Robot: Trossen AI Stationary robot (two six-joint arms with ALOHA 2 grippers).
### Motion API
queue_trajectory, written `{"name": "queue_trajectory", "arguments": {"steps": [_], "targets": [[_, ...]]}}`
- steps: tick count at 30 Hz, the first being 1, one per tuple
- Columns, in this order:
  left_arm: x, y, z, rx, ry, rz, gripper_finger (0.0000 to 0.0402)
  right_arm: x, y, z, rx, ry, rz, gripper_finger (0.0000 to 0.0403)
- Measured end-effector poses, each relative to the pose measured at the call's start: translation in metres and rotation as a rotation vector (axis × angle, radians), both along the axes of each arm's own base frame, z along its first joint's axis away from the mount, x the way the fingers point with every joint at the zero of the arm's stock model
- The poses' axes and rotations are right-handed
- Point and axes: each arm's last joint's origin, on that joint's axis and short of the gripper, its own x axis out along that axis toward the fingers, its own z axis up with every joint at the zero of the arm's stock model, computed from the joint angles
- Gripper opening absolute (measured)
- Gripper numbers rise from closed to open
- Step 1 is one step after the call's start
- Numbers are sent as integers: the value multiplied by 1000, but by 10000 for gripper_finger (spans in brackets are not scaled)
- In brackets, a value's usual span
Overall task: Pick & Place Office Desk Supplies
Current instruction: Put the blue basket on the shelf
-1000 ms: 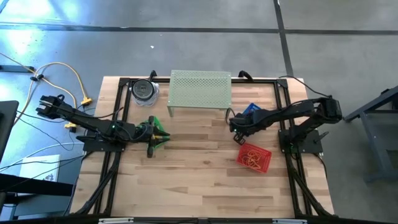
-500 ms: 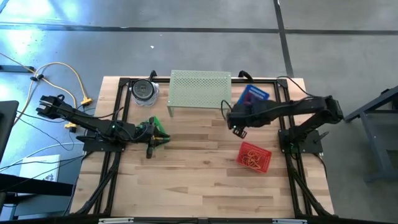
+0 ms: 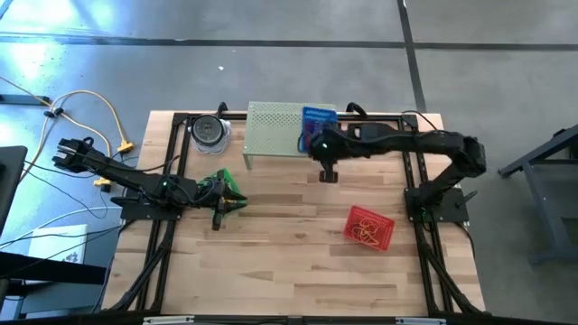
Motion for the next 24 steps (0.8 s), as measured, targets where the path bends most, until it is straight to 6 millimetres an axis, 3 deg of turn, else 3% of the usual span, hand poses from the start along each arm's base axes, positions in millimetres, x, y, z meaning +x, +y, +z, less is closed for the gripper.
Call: {"name": "queue_trajectory", "arguments": {"steps": [4,8,16,24], "targets": [[0,0,0,-1,0,-2,92,8,-23,-19,44,54,-32,3],[0,0,0,11,1,-4,92,15,-31,-31,55,82,-39,3],[0,0,0,24,1,-3,92,13,-44,-29,87,54,-39,4],[0,0,0,24,1,-2,92,15,-44,-27,33,31,-62,71]]}}
